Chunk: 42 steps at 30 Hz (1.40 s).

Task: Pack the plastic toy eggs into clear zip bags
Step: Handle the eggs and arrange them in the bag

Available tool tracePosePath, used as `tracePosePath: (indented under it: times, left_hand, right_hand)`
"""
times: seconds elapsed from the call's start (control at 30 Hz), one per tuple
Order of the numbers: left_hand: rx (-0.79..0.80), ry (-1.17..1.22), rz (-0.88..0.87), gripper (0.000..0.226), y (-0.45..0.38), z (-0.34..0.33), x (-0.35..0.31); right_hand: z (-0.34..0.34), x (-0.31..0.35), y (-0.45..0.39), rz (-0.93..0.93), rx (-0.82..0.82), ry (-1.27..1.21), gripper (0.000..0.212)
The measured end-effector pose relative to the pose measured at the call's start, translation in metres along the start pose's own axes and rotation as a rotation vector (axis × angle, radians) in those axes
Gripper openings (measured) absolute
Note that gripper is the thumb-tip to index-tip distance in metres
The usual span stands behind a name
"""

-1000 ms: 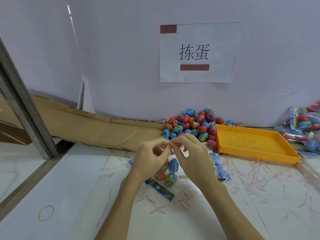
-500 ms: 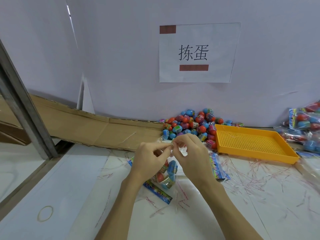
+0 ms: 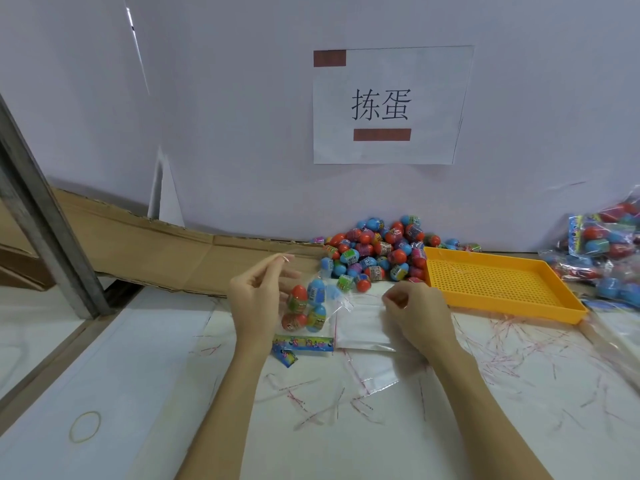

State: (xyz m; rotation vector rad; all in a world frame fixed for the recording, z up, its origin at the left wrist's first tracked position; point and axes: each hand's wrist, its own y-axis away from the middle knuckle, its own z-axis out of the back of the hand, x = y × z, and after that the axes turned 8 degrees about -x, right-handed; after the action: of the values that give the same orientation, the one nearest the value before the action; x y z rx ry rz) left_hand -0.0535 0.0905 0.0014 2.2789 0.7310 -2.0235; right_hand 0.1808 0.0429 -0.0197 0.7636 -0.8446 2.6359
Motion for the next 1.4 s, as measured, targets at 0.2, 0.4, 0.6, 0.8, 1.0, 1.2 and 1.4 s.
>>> tracePosePath:
  times: [0.2,0.4,0.6,0.8,1.0,1.2,1.4]
  left_hand:
    - [0.051,0.002,0.004,0.020,0.003,-0.003,-0.001]
    - [0.103,-0.027,0.005,0.018,0.004,-0.004,0.001]
    - [0.178,-0.050,0.008,0.018,0.009,-0.009,0.002]
    - [0.334,-0.053,0.069,0.019,0.013,-0.013,0.002]
    - [0.477,-0.076,0.208,0.018,0.008,-0.011,0.002]
    - [0.421,-0.105,0.265,0.007,0.007,-0.008,0.007]
    - [0.339,-0.100,0.287,0.008,0.005,-0.006,0.010]
  right_hand:
    - [-0.004,0.007,-0.001,-0.007,0.082,-0.023,0.024]
    - [-0.003,0.011,-0.001,-0.041,-0.018,-0.243,0.010]
    - [-0.004,0.024,0.006,0.007,0.029,-0.603,0.013]
    - [-0.009,0.035,0.010,-0.002,0.140,-0.716,0.007]
    - [-0.004,0.027,0.008,-0.148,0.157,-0.809,0.008]
    - [0.007,0.020,0.005,-0.242,0.269,-0.849,0.013]
    - [0.012,0.019,0.003,-0.257,0.264,-0.853,0.012]
